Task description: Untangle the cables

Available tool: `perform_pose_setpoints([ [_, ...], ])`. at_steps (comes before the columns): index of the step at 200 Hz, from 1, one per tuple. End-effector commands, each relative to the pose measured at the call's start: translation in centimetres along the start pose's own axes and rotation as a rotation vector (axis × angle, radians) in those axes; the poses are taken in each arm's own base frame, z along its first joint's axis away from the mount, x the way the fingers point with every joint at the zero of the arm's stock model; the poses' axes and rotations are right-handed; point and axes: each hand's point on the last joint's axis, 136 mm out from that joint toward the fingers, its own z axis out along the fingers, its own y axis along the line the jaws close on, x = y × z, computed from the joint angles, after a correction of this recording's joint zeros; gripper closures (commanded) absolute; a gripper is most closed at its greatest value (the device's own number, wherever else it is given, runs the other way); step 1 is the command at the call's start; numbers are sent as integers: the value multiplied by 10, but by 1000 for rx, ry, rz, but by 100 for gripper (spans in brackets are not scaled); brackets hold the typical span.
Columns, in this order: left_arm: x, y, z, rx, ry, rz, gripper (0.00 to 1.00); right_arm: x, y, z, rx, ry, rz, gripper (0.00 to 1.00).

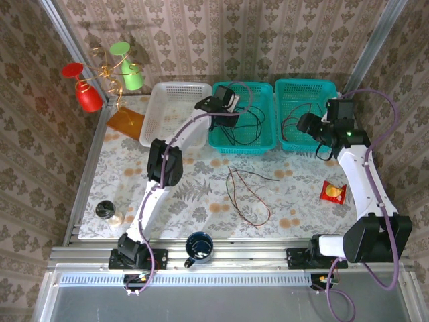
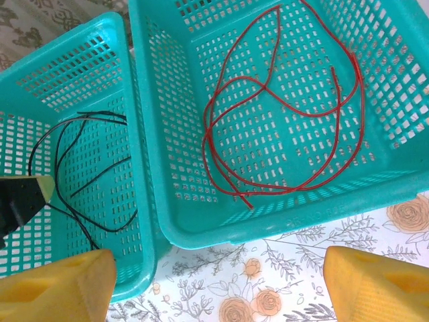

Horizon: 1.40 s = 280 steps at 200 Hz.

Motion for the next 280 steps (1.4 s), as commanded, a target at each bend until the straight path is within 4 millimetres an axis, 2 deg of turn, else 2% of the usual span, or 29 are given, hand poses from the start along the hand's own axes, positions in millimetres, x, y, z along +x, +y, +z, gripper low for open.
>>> perform_pose_setpoints([
  [1,11,6,7,18,55,-47,100,4,6,-11,-10,6,-1,18],
  [21,9,1,10,43,46,-37,100,8,9,-12,-13,12,-9,18],
  [29,6,-2,9,53,40,-33,92,8,9,-12,-12,13,-10,18],
  [38,1,-6,4,65,25,-27,78,9,10,-14,-14,11,-13,18],
  [49,-6,-13,-4,79,4,-16,64,7,11,-16,-15,3,-15,18],
  [71,-28,-25,-28,80,-61,16,49,6,10,-21,-12,-5,-22,18],
  [99,-53,-37,-63,74,-140,36,39,10,9,-23,-10,4,-21,18],
  [113,-61,-38,-79,64,-162,36,37,16,7,-24,-5,16,-20,18],
  [136,-67,-46,-107,62,-188,61,37,29,3,-26,2,34,-14,18],
  [155,-66,-59,-133,71,-211,99,37,49,-3,-27,23,76,2,18],
  [184,-47,-78,-170,92,-223,147,37,97,-10,-26,56,180,1,19],
  [213,-6,-83,-195,98,-217,138,36,144,-10,-20,58,245,-14,23],
  [253,64,-88,-207,114,-190,118,37,197,-13,-11,71,328,-9,28],
  [280,102,-87,-208,130,-182,95,37,224,-13,-2,76,366,-39,31],
])
